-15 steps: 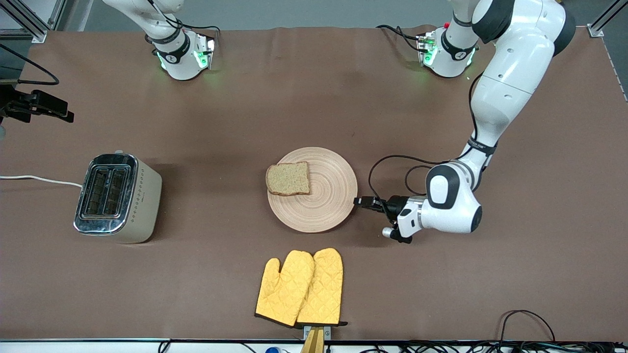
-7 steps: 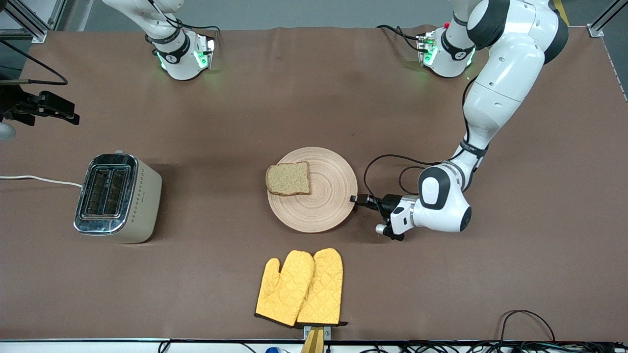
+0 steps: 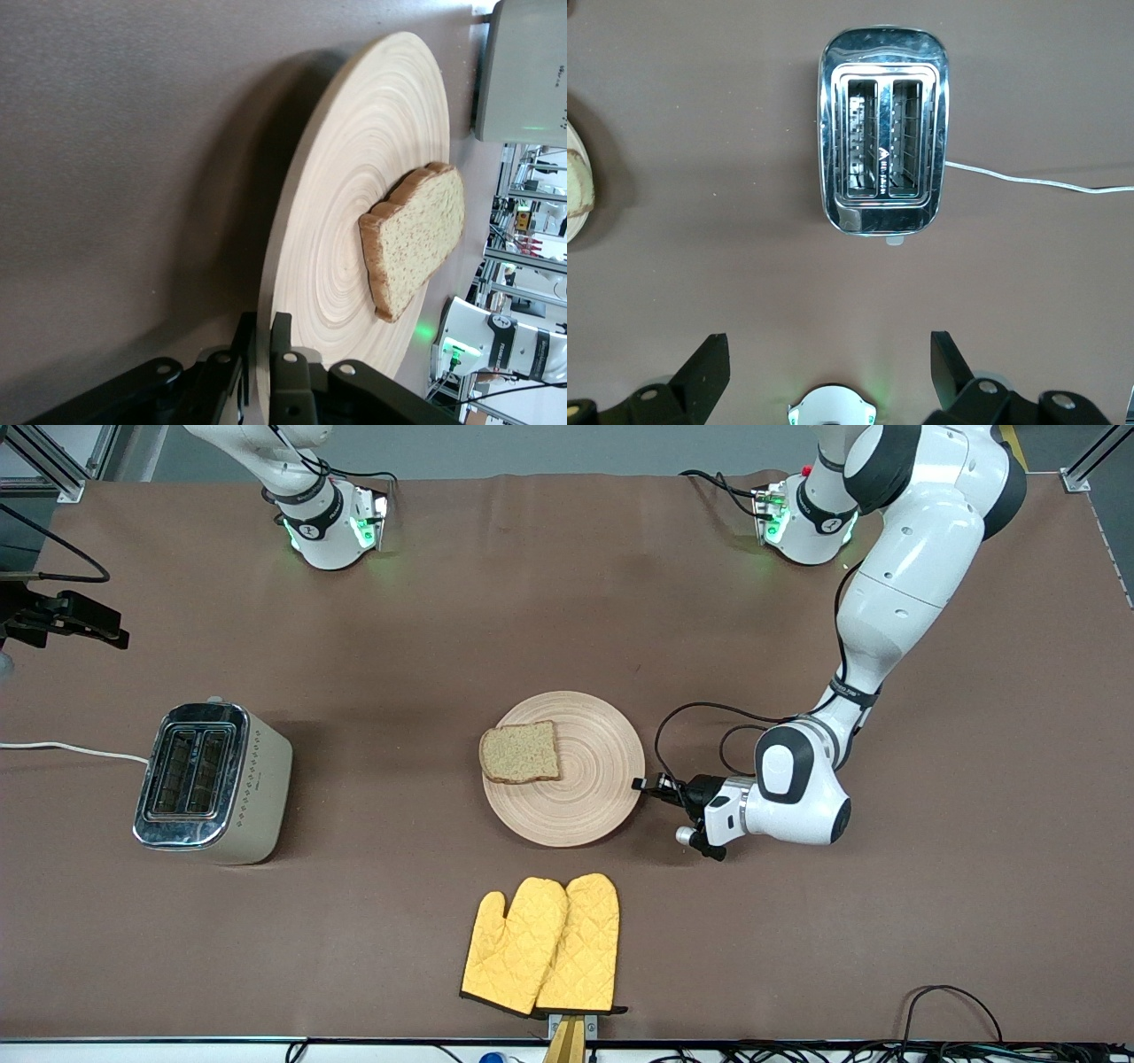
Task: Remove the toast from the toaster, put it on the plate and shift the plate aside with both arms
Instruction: 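Drag the plate with the toast away from the toaster with the left gripper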
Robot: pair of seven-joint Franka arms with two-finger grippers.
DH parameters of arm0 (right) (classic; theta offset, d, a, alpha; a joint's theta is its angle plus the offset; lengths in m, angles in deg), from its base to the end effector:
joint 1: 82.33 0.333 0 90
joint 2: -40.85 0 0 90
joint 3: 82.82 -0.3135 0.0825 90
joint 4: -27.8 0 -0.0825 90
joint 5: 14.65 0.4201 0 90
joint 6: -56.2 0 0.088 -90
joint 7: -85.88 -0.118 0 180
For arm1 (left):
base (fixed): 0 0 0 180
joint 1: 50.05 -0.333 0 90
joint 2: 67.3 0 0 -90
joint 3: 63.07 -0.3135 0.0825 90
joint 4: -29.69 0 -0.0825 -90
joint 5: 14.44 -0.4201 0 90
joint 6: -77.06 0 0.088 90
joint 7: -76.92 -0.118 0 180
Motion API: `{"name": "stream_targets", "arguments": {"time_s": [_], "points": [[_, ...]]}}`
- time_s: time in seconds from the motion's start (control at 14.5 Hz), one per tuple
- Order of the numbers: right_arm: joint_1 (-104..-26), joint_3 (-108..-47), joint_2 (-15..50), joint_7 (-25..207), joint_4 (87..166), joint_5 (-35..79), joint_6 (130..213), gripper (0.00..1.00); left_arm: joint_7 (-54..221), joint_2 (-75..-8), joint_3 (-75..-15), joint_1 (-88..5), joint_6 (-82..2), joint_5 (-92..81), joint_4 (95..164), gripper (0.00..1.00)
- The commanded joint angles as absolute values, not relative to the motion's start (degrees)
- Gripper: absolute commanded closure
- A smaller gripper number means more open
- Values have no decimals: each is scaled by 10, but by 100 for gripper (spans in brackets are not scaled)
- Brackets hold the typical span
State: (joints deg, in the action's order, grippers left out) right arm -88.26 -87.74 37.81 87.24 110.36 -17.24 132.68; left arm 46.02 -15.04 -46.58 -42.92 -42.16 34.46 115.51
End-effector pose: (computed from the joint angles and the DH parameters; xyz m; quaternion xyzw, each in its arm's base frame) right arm 0.5794 -0.0177 0.6259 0.9966 -0.0004 -0.0798 0.0184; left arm 0.6442 -0.3052 0.1065 0.8792 -0.1337 -0.1167 0.4422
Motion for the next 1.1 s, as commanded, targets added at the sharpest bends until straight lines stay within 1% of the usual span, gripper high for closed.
{"name": "stream_targets", "arguments": {"time_s": [0.0, 0.14, 0.34, 0.55, 0.69, 0.89, 1.03], "points": [[-875, -876, 399, 870, 1129, -183, 1332, 0, 462, -154, -469, -427, -438, 346, 1156, 97], [-875, -876, 399, 869, 1127, -183, 1323, 0, 469, -168, -468, -429, -438, 341, 1154, 100], [-873, -876, 398, 870, 1125, -184, 1321, 0, 469, -186, -469, -439, -426, 339, 1137, 100], [-873, -876, 398, 871, 1125, -182, 1313, 0, 466, -189, -468, -472, -364, 340, 1112, 100], [-873, -876, 398, 872, 1124, -181, 1313, 0, 468, -204, -468, -496, -324, 339, 1098, 100], [-873, -877, 397, 875, 1124, -180, 1313, 0, 469, -235, -469, -537, -302, 337, 1097, 100], [-873, -877, 397, 876, 1124, -179, 1313, 0, 464, -241, -473, -583, -278, 330, 1096, 100]]}}
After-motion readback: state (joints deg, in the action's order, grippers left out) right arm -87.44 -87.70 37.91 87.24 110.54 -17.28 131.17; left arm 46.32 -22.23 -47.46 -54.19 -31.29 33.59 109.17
